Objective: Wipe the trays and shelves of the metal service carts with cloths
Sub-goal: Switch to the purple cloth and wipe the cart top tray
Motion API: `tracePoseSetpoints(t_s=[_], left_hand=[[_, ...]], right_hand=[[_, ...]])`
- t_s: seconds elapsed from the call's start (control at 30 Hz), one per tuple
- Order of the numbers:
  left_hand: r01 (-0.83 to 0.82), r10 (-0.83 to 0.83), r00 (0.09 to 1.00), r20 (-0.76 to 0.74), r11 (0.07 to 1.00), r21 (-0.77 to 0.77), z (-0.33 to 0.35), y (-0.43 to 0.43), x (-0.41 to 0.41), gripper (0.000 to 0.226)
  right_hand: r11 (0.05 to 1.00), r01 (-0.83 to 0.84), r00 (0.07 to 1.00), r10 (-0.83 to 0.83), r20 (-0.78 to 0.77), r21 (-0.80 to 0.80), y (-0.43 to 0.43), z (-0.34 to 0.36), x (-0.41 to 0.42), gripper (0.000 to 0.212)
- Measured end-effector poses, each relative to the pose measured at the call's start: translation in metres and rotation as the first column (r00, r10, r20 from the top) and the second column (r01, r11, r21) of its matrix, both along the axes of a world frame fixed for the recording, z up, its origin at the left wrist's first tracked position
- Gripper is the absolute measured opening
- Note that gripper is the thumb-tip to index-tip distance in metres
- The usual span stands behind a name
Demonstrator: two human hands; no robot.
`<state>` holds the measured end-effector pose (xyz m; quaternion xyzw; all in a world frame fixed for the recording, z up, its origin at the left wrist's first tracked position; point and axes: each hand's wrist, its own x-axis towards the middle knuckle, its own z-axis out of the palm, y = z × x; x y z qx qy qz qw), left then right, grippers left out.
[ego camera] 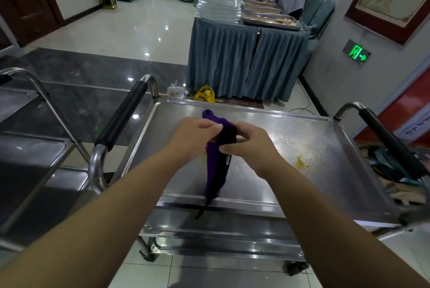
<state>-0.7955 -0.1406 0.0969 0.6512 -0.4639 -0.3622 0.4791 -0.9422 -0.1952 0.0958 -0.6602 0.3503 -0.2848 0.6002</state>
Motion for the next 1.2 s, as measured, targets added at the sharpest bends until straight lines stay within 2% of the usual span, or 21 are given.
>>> tracePoseSetpoints(t_s=[0.13,0.2,0.23,0.3,0.33,0.37,0.43,0.47,0.53,0.57,0.63,0.7,0.73,0.8,0.9,1.0,1.07,1.13,1.2], left_hand=[[0.197,-0.198,0.979,0.047,0.98,0.035,0.002,0.007,0.003,0.025],[0.25,-0.245,0.963,0.109,0.967,-0.036,0.003,0.011,0.002,0.021],[0.209,-0.189,0.968,0.167,0.971,-0.113,0.001,0.013,0.003,0.019],[-0.033,0.076,0.974,0.215,0.979,-0.199,-0.006,0.017,0.01,0.014],[-0.164,0.193,0.961,0.2,0.974,-0.154,-0.012,0.019,0.016,0.029],[-0.236,0.242,0.954,0.177,0.97,-0.052,-0.02,0.022,0.022,0.051],[-0.181,0.168,0.981,0.094,0.971,0.157,-0.034,0.027,0.03,0.08],[-0.098,0.095,0.995,0.027,0.975,0.198,-0.039,0.027,0.032,0.079],[0.078,-0.058,0.99,-0.13,0.985,0.155,-0.046,0.025,0.032,0.051],[0.125,-0.101,0.973,-0.209,0.987,0.102,-0.047,0.024,0.031,0.037],[0.121,-0.105,0.947,-0.304,0.992,0.034,-0.049,0.02,0.028,0.025],[0.096,-0.077,0.954,-0.289,0.994,0.053,-0.047,0.017,0.024,0.016],[0.087,-0.061,0.958,-0.281,0.993,0.08,-0.047,0.018,0.022,0.014],[0.025,0.016,0.962,-0.273,0.989,0.145,-0.05,0.018,0.017,0.02],[-0.116,0.156,0.964,-0.216,0.976,0.186,-0.051,0.021,0.014,0.046],[-0.047,0.079,0.988,-0.134,0.974,0.224,-0.053,0.026,0.014,0.075],[0.027,-0.035,0.999,0.023,0.957,0.288,-0.055,0.027,0.016,0.087],[0.015,-0.09,0.971,0.223,0.947,0.32,-0.057,0.025,0.018,0.087],[-0.056,-0.053,0.938,0.343,0.952,0.3,-0.058,0.022,0.024,0.072]], right_hand=[[0.979,0.107,0.99,-0.12,-0.069,-0.176,0.001,-0.01,-0.001,0.045],[0.97,0.158,0.984,-0.17,-0.048,-0.186,0.0,-0.012,-0.001,0.042],[0.971,0.169,0.983,-0.178,-0.035,-0.169,-0.001,-0.012,-0.002,0.041],[0.976,0.166,0.985,-0.17,-0.018,-0.138,-0.004,-0.01,-0.007,0.036],[0.981,0.155,0.988,-0.157,-0.005,-0.12,-0.006,-0.008,-0.011,0.035],[0.985,0.142,0.99,-0.141,0.016,-0.095,-0.007,-0.007,-0.015,0.033],[0.996,0.09,0.991,-0.089,0.101,0.003,-0.011,-0.001,-0.021,0.031],[0.995,0.052,0.983,-0.065,0.17,0.081,-0.014,0.002,-0.024,0.029],[0.971,0.0,0.959,-0.067,0.274,0.238,-0.02,0.009,-0.028,0.026],[0.959,0.001,0.961,-0.08,0.266,0.284,-0.024,0.01,-0.03,0.025],[0.961,0.064,0.993,-0.088,0.079,0.268,-0.028,0.01,-0.032,0.022],[0.97,0.158,0.978,-0.129,-0.161,0.185,-0.028,0.004,-0.034,0.019],[0.966,0.2,0.96,-0.159,-0.231,0.163,-0.028,-0.001,-0.035,0.023],[0.945,0.259,0.934,-0.193,-0.299,0.199,-0.028,-0.013,-0.035,0.043],[0.896,0.282,0.939,-0.183,-0.293,0.344,-0.029,-0.027,-0.038,0.089],[0.941,0.205,0.941,-0.113,-0.319,0.268,-0.027,-0.036,-0.039,0.104],[0.988,0.087,0.914,-0.03,-0.405,0.125,-0.023,-0.038,-0.033,0.105],[0.997,-0.076,0.846,0.049,-0.531,-0.028,-0.021,-0.042,-0.023,0.099],[0.963,-0.2,0.767,0.039,-0.64,-0.182,-0.022,-0.044,-0.013,0.08]])
